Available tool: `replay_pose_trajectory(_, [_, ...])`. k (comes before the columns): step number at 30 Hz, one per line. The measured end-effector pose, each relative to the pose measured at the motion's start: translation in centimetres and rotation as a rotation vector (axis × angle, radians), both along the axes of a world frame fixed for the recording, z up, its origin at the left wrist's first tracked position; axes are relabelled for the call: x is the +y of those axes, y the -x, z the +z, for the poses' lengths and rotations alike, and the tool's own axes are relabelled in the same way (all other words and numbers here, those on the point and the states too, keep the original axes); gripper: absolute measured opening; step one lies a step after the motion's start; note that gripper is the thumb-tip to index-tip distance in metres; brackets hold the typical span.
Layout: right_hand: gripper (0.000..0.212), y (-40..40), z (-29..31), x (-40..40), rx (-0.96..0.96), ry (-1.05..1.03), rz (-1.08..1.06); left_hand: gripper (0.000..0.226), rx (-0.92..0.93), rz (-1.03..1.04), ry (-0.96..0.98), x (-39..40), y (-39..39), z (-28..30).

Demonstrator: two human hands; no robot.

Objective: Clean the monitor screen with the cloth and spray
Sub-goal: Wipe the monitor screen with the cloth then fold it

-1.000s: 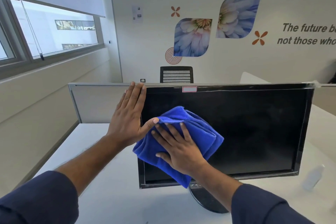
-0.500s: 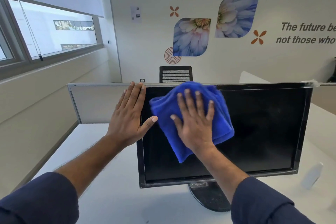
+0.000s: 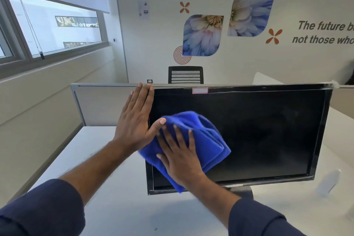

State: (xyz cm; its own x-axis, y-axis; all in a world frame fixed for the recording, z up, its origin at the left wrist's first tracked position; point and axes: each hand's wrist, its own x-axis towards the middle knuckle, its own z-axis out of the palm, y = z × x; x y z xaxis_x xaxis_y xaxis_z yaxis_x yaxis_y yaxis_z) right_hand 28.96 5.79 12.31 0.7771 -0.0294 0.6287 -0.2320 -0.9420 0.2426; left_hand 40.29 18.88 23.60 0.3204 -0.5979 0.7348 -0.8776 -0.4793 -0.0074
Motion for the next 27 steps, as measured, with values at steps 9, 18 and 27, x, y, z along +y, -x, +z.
replay_pose_trajectory(9, [0.071,3.8,-4.9,-1.9,0.239,0.284,0.136,0.086,-0.026,0.055,-0.030,-0.3,0.1,-0.2])
replay_pose_trajectory(18, [0.066,0.1,7.4,-4.2,-0.165,0.014,-0.095,0.086,-0.014,0.016,0.007,-0.3,0.1,0.0])
replay_pose_trajectory(27, [0.066,-0.1,0.7,0.5,0.010,-0.050,0.019,0.081,-0.023,0.041,0.028,-0.5,0.1,-0.4])
